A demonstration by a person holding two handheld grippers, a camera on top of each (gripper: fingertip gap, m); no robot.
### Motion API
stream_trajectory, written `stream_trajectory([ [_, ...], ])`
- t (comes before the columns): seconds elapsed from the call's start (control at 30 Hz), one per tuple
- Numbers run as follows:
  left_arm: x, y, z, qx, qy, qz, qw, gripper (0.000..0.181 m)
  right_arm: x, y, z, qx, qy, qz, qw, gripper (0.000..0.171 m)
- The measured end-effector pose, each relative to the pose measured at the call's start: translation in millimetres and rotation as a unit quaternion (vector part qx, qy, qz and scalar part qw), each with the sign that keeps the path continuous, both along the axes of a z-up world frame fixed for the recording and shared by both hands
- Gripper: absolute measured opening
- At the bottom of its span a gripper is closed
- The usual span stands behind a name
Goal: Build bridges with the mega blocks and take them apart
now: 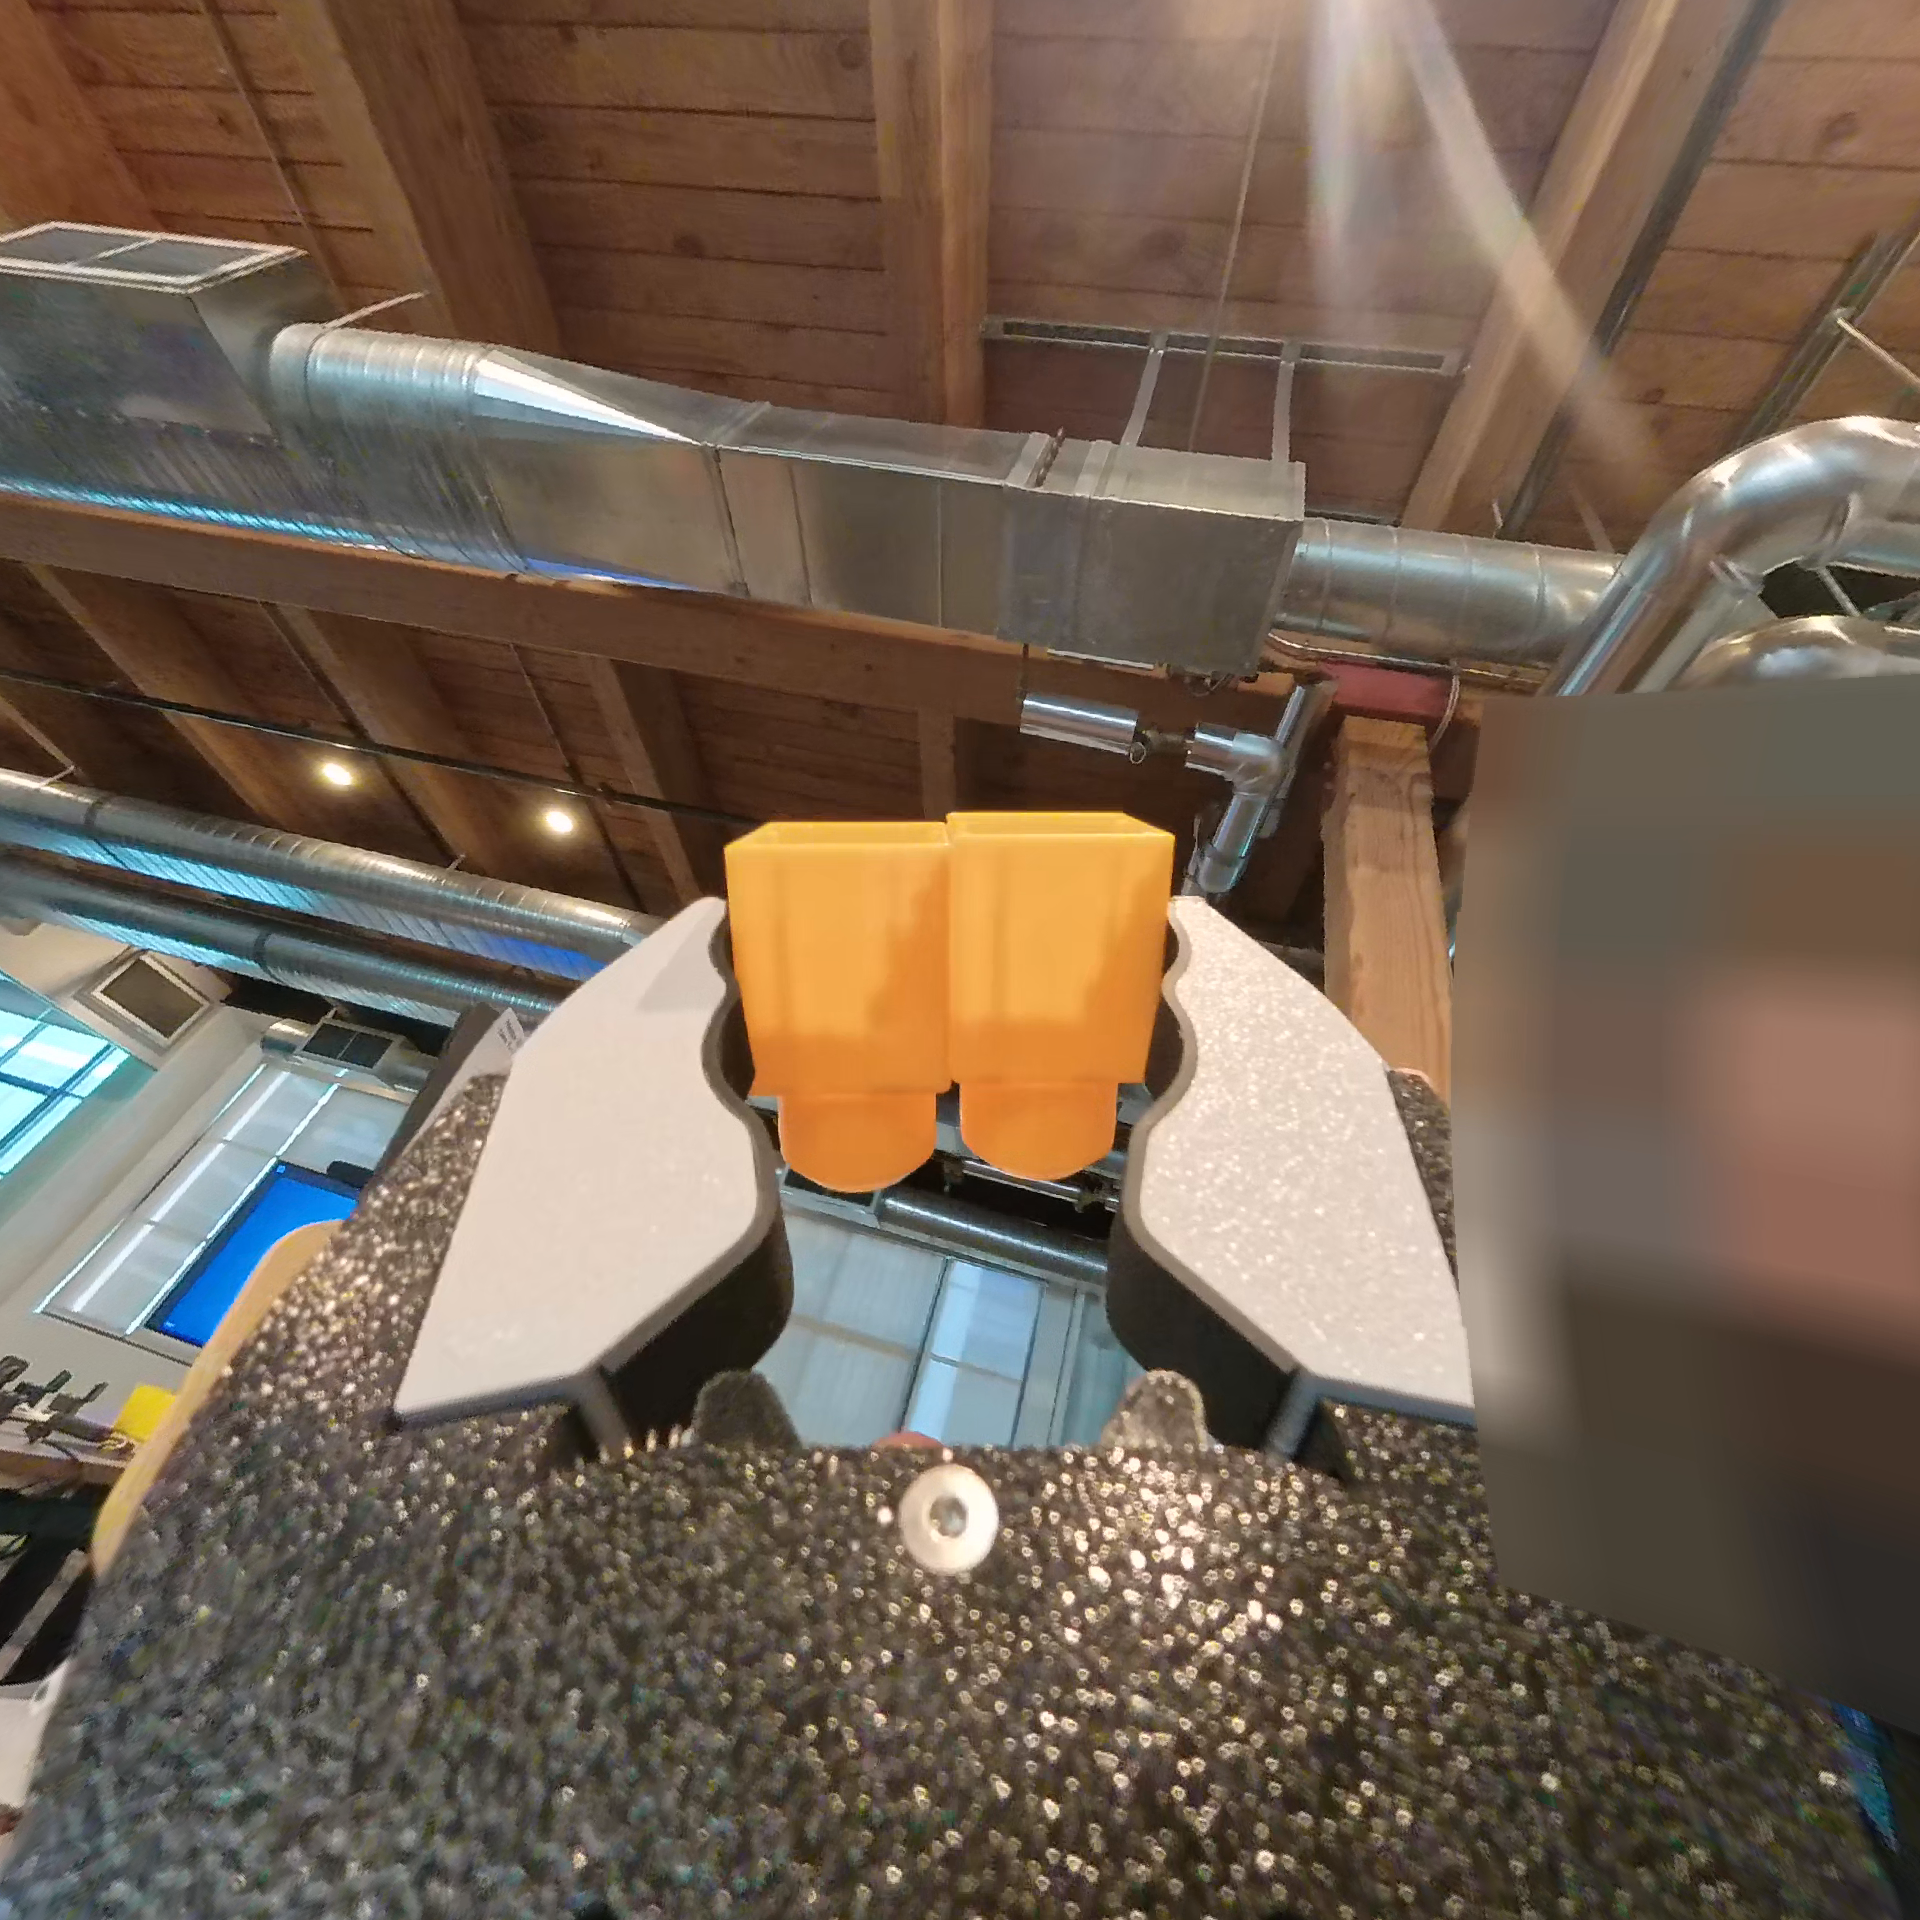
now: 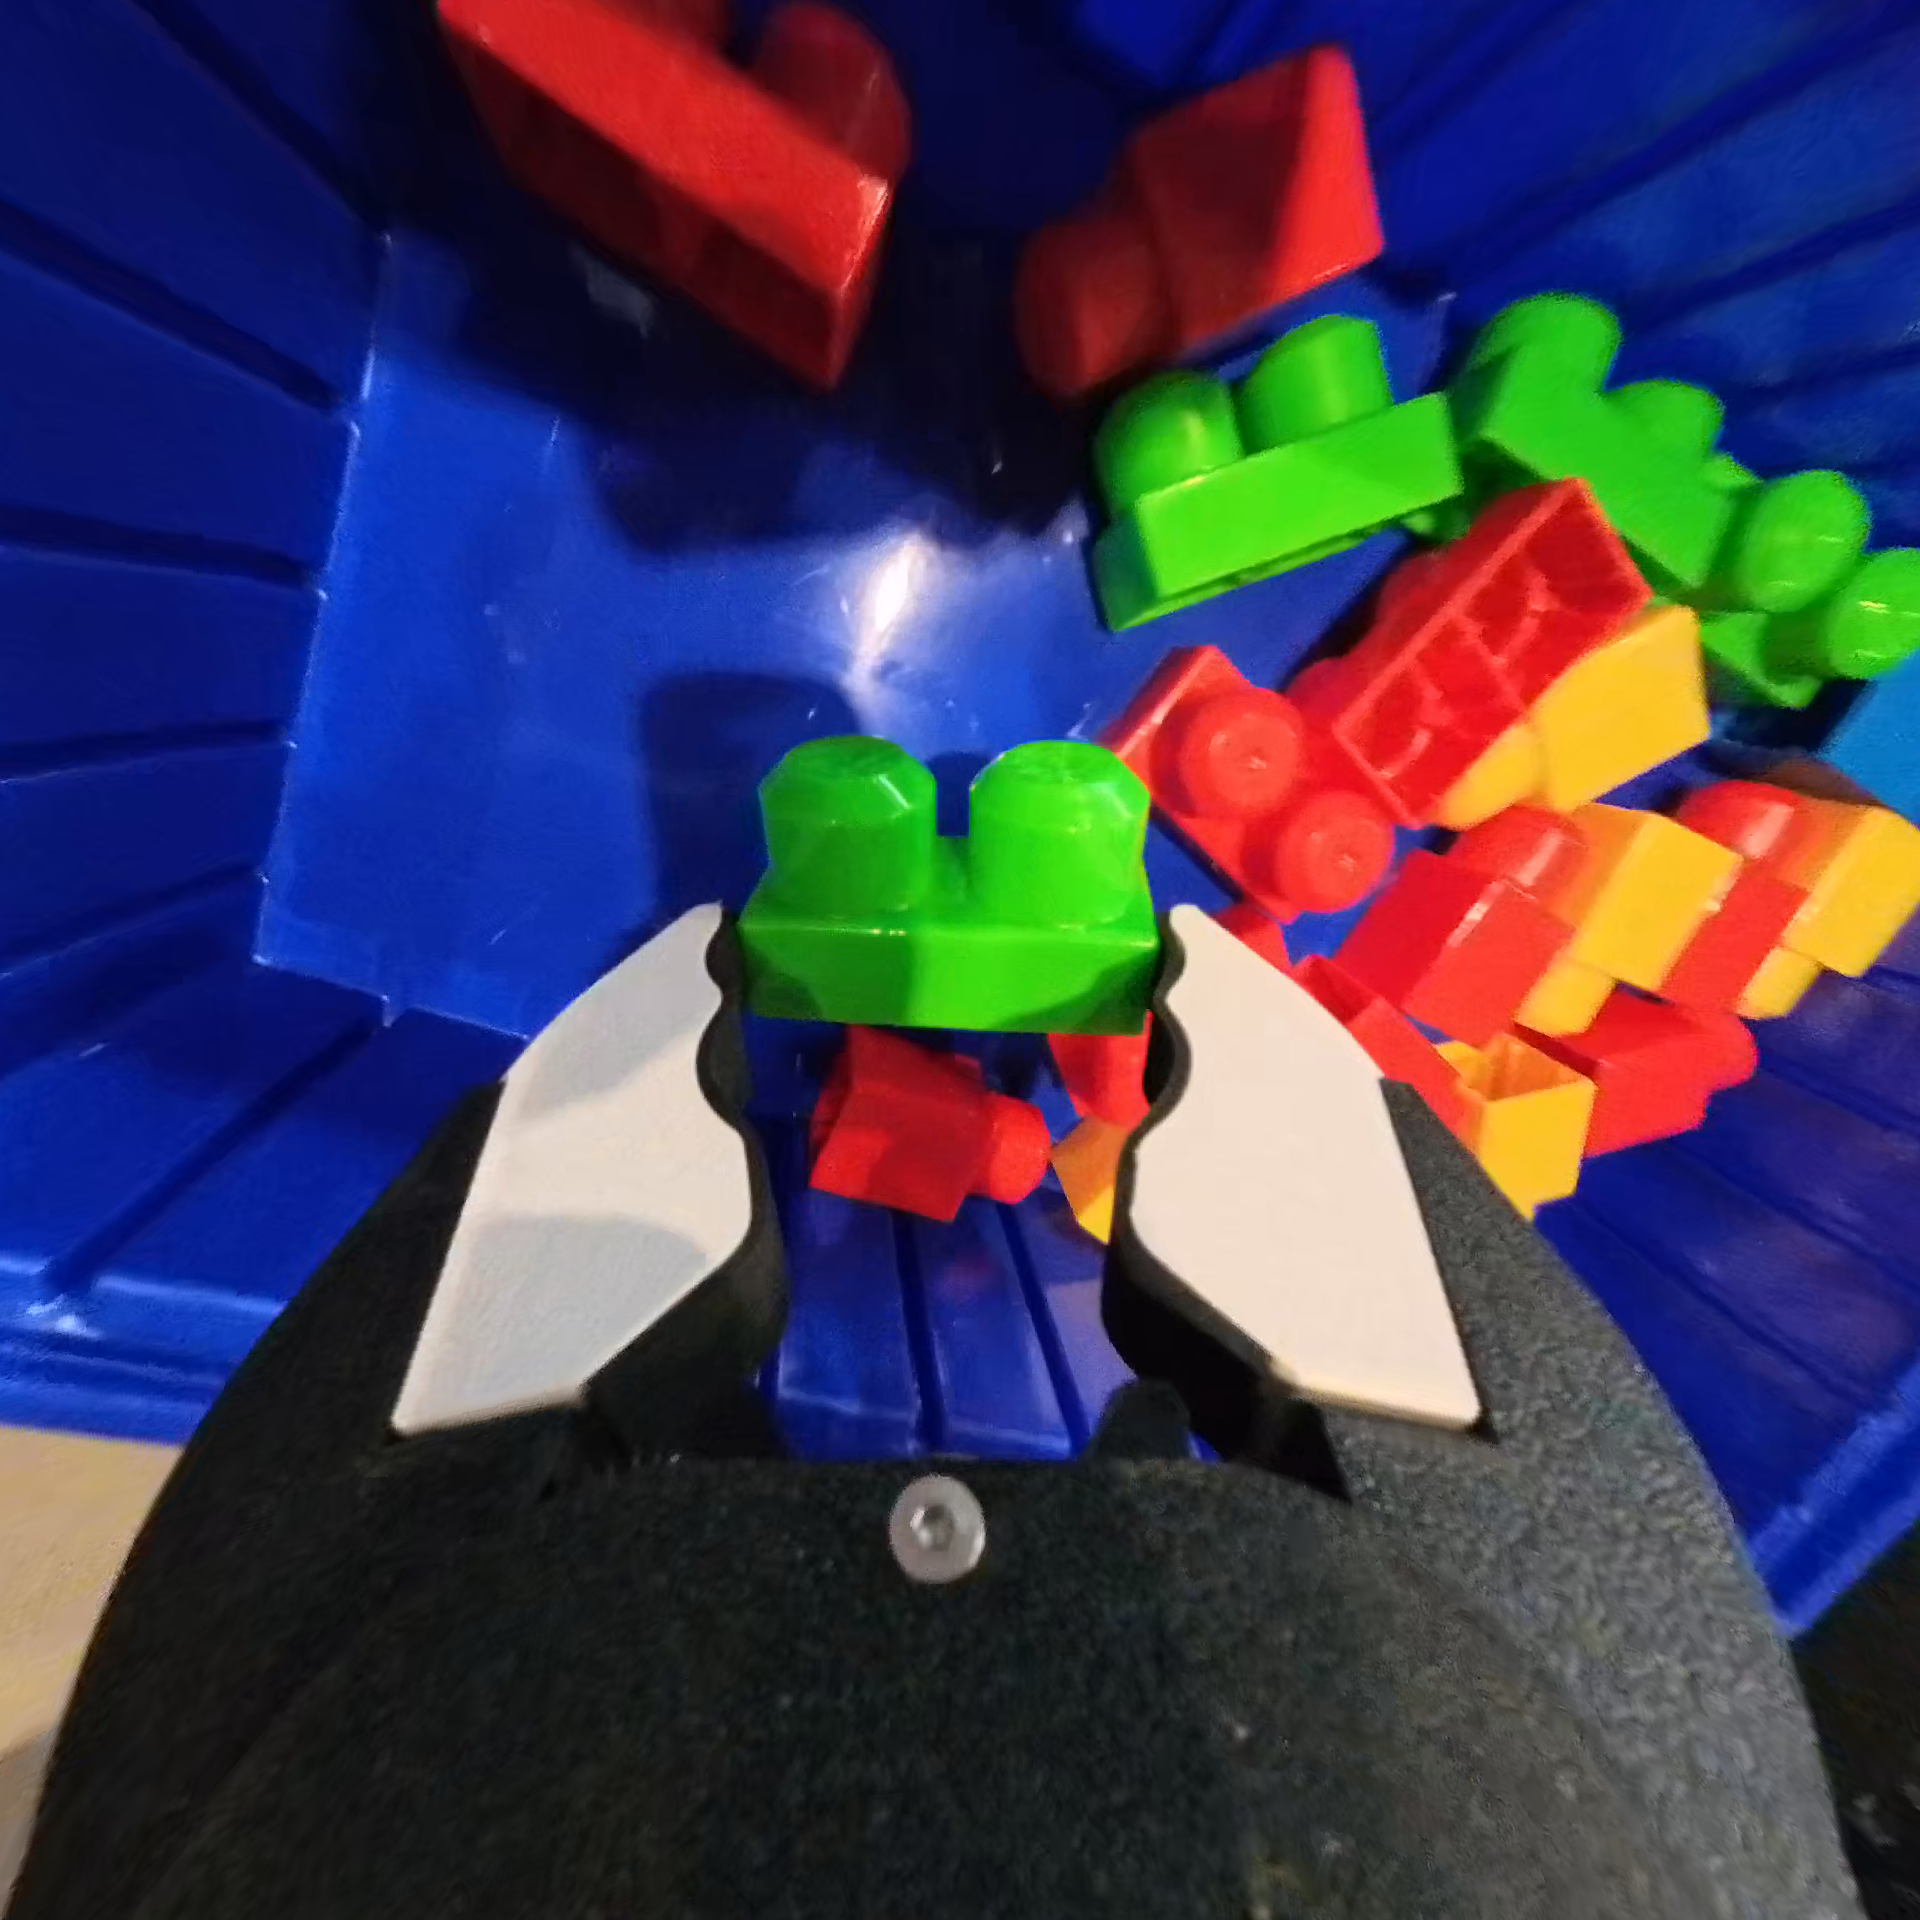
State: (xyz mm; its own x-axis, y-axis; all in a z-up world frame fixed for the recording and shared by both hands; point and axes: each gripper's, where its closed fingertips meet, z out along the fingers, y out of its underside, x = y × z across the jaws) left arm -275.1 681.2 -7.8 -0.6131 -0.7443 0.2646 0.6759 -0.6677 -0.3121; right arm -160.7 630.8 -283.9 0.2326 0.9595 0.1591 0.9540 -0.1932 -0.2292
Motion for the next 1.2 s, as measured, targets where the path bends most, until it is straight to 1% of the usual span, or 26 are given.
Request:
stream_trajectory([
  [0.13,10,-8,2,0.002,0.003,-0.007,1.0,0.074,10,-2,34,0.05,0.049,-0.032,0.997,0.075],
  [0.27,25,-19,3,0.002,0.003,-0.02,1.0,0.074,23,-14,71,0.099,0.105,-0.067,0.987,0.075],
  [0.37,40,-30,4,-0.001,0.0,-0.03,1.0,0.074,33,-27,104,0.142,0.149,-0.092,0.974,0.075],
  [0.53,67,-55,6,-0.011,-0.011,-0.053,0.998,0.074,49,-56,160,0.197,0.235,-0.13,0.943,0.074],
  [0.63,82,-70,7,-0.029,-0.032,-0.073,0.996,0.074,57,-76,187,0.222,0.292,-0.146,0.919,0.074],
  [0.77,103,-82,-1,-0.076,-0.074,-0.109,0.988,0.074,67,-95,212,0.241,0.371,-0.166,0.881,0.074],
  [0.83,112,-84,-6,-0.097,-0.098,-0.126,0.982,0.074,71,-102,225,0.25,0.423,-0.174,0.854,0.074],
  [0.97,124,-86,-20,-0.131,-0.147,-0.112,0.974,0.074,79,-114,254,0.258,0.53,-0.185,0.787,0.074],
  [1.03,136,-85,-32,-0.159,-0.168,-0.128,0.964,0.074,82,-117,261,0.25,0.569,-0.182,0.762,0.074],
  [1.1,145,-84,-43,-0.183,-0.184,-0.14,0.955,0.074,87,-118,264,0.248,0.592,-0.181,0.745,0.074],
  [1.2,156,-90,-49,-0.184,-0.179,-0.152,0.954,0.074,92,-119,262,0.239,0.62,-0.175,0.726,0.075],
])
